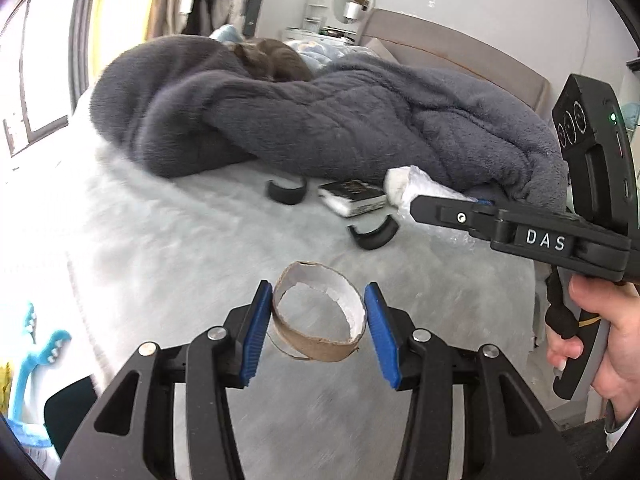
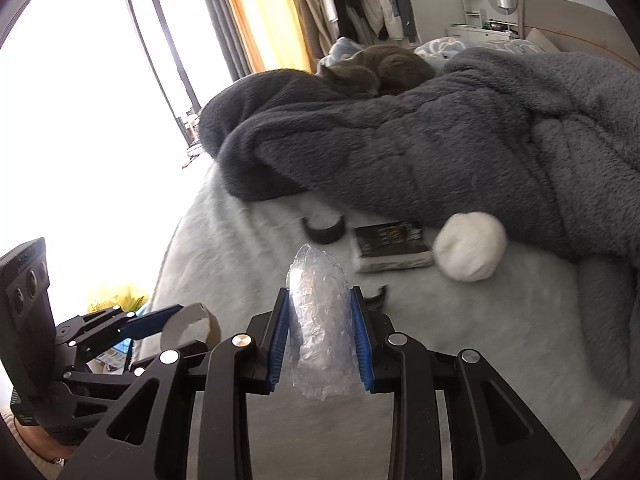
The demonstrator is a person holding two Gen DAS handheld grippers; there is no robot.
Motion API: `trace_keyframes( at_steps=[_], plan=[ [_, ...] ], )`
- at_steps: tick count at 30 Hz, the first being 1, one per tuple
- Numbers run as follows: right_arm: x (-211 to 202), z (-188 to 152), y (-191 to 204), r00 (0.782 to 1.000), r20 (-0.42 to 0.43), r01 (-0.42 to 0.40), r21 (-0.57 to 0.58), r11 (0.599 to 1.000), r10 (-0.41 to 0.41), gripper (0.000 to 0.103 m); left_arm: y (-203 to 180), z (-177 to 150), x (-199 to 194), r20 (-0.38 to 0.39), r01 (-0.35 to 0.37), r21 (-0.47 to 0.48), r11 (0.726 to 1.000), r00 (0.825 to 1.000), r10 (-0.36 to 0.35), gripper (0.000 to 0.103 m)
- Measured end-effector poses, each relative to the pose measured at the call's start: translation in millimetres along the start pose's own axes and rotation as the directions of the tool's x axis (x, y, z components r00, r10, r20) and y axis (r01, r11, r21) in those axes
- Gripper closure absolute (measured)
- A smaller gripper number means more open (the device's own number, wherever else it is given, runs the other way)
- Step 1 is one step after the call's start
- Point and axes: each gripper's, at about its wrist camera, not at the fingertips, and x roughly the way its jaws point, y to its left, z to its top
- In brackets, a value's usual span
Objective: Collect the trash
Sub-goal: 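Carry the tape core and bubble wrap over the black trash bin, then open the left tool dropping the tape core while the right tool releases the bubble wrap into the bin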
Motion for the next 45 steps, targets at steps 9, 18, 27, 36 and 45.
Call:
trace_keyframes(
  at_steps=[9, 18, 27, 36, 45],
  plan=[
    [8, -12, 57, 0.999, -0.017, -0.047, -0.061, 0.997, 0.046, 0.073, 45, -23, -46, 0.027, -0.123, -0.054, 0.991, 0.992, 0.125, 0.053],
    [23, -16, 114, 0.995, -0.041, -0.098, -0.132, 0.986, 0.094, 0.073, 97, -43, -75, 0.008, -0.235, -0.113, 0.965, 0.971, 0.238, 0.053],
    [40, -8, 155, 0.990, -0.050, -0.141, -0.159, 0.977, 0.135, 0.073, 150, -67, -81, -0.091, -0.320, -0.169, 0.932, 0.947, 0.308, 0.052],
    [61, -11, 207, 0.978, -0.082, -0.205, -0.197, 0.959, 0.192, 0.073, 200, -109, -77, -0.248, -0.373, -0.230, 0.899, 0.916, 0.316, 0.052],
    [85, -19, 255, 0.966, -0.127, -0.250, -0.244, 0.937, 0.225, 0.073, 238, -139, -78, -0.348, -0.385, -0.297, 0.874, 0.896, 0.276, 0.052]
  ],
)
